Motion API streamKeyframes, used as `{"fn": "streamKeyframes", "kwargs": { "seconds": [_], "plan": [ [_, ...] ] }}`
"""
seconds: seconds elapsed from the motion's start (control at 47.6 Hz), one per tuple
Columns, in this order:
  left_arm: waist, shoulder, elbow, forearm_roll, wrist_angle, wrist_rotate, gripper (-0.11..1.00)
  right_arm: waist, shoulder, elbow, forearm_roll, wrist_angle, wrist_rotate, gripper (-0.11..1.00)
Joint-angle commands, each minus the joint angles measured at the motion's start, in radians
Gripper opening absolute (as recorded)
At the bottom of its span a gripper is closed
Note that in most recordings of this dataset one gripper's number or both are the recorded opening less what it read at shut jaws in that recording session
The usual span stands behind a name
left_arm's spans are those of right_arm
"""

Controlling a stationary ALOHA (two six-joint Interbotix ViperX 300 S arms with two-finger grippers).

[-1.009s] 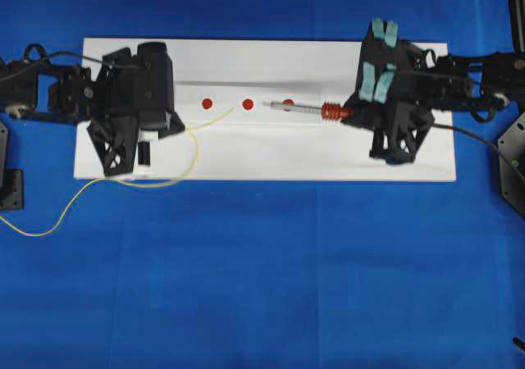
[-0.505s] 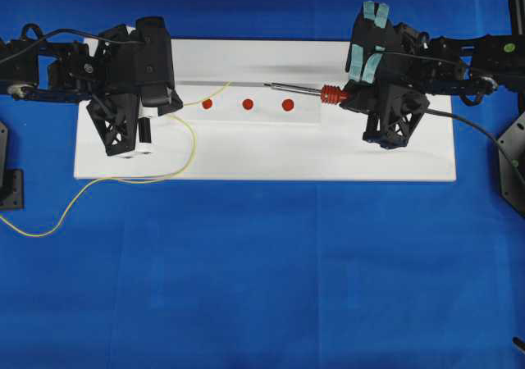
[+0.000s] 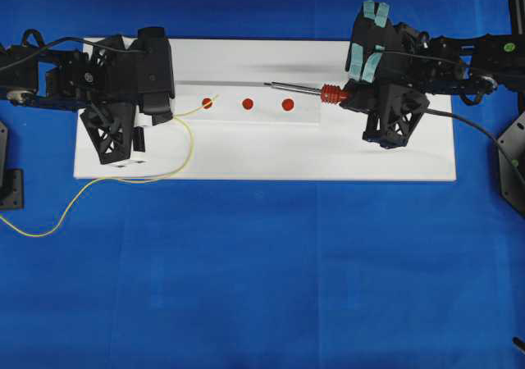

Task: Touch the tip of the soldering iron to the tip of the solder at the mark.
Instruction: 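Lift both tools and raise them above the red-dotted strip, then move iron tip leftward toward the solder tip near the left red dot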

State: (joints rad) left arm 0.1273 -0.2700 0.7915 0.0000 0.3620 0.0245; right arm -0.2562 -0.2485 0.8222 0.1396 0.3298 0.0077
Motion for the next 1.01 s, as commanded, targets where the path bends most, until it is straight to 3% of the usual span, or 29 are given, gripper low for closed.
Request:
{"fn": "streamKeyframes", "kwargs": {
  "seconds": [0.0,0.463,0.988],
  "plan": [
    [-0.002,-0.006,0.005,0.003,-0.003,-0.002,0.02,-0.003,-0.008,-0.026,-0.003,-0.008,0.002,0.06],
    [0.008,-0.005,0.094,0.003,-0.117,-0.038,0.02,-0.002,-0.008,-0.026,-0.003,-0.009,0.002,0.06],
    [0.0,0.086,0.058,0.003,-0.074,-0.04,0.02,0.005,-0.005,-0.028,-0.003,-0.006,0.002,0.06]
  ]
}}
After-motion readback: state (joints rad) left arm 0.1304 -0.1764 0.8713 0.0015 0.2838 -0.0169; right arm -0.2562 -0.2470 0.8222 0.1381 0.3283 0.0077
